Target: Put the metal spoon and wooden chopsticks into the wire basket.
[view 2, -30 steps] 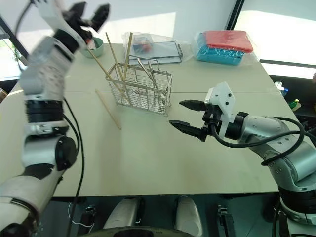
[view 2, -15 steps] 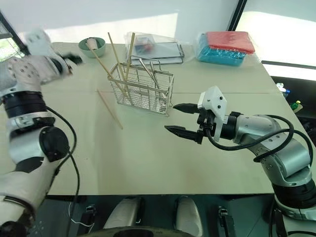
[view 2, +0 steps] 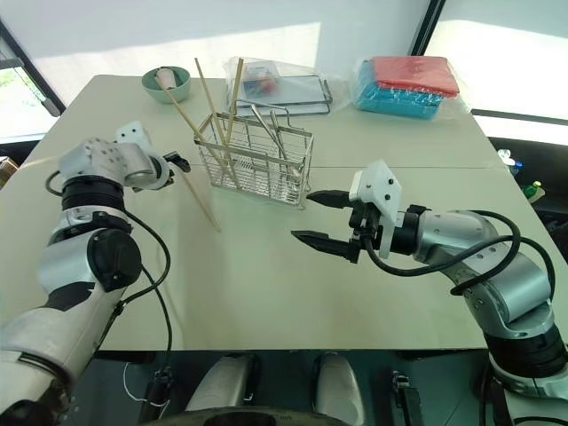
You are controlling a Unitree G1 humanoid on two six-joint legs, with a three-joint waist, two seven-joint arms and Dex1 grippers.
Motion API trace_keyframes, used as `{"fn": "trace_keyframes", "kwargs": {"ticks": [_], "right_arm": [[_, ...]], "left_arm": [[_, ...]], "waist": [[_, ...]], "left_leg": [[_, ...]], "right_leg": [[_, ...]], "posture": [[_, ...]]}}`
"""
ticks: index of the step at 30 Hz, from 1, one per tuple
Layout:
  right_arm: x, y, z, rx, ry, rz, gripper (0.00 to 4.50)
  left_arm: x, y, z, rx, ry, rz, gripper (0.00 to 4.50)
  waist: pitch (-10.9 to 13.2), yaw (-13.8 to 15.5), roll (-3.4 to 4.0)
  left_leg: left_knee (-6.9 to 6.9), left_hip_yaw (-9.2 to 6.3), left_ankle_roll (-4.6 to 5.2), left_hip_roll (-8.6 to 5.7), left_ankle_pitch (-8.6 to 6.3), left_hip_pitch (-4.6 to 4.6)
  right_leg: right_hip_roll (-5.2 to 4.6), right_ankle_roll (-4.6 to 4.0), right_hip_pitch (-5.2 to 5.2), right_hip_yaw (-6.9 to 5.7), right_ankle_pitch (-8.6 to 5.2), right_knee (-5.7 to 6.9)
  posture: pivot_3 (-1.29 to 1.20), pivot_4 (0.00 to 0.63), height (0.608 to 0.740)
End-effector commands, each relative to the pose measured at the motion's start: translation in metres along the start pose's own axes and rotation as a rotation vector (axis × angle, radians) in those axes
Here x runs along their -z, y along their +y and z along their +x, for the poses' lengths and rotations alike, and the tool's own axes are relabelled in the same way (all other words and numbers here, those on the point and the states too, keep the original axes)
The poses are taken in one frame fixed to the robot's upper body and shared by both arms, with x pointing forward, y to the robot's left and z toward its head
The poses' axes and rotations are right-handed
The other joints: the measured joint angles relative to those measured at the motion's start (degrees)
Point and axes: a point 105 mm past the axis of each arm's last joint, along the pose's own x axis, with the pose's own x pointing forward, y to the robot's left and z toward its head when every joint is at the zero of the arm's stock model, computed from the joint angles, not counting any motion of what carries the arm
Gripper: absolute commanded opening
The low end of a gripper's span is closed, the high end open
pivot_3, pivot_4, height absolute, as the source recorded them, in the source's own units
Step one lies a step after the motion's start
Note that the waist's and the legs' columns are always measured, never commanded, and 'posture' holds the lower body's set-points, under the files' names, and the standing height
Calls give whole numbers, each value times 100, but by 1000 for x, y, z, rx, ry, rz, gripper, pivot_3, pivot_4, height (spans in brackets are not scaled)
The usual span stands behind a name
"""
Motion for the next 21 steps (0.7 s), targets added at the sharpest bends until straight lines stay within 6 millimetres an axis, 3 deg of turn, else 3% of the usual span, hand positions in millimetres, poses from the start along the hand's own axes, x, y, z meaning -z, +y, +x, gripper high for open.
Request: {"fn": "trace_keyframes", "kwargs": {"ticks": [1,6,7,10,13,16,21], "right_arm": [[-10,4,-2,12,-35,-29,3501],[-6,7,-5,21,-31,-20,3501],[-6,8,-5,20,-31,-19,3501],[-6,9,-6,23,-32,-17,3501],[-7,8,-6,29,-33,-18,3501],[-7,7,-7,34,-33,-18,3501],[-7,6,-7,39,-39,-14,3501]], "left_arm": [[-14,-11,-2,14,-67,11,4424],[-11,-12,4,-4,-73,-1,4424],[-10,-13,4,-3,-75,-5,4190],[-8,-18,6,6,-74,-18,3127],[-6,-19,7,7,-69,-26,1423],[-6,-19,7,6,-69,-34,48],[-8,-10,8,-28,-76,-48,48]], "waist": [[0,0,0],[-1,-1,1],[-1,1,0],[-1,4,0],[-1,9,0],[-2,7,0],[-2,-3,0]], "left_leg": [[0,0,3,0,-2,0],[0,1,18,1,-10,2],[0,1,18,1,-10,2],[1,2,18,1,-10,2],[2,1,18,0,-10,1],[2,2,19,0,-10,1],[1,2,19,1,-11,1]], "right_leg": [[0,0,0,0,0,0],[-1,1,0,0,0,2],[-1,1,0,0,0,3],[-2,1,1,-1,1,3],[-2,1,2,-1,1,3],[-2,1,2,-1,1,2],[-2,1,1,-1,1,3]], "posture": [[0,150,667],[0,150,667],[0,150,667],[0,150,667],[0,150,667],[0,150,667],[0,150,667]]}}
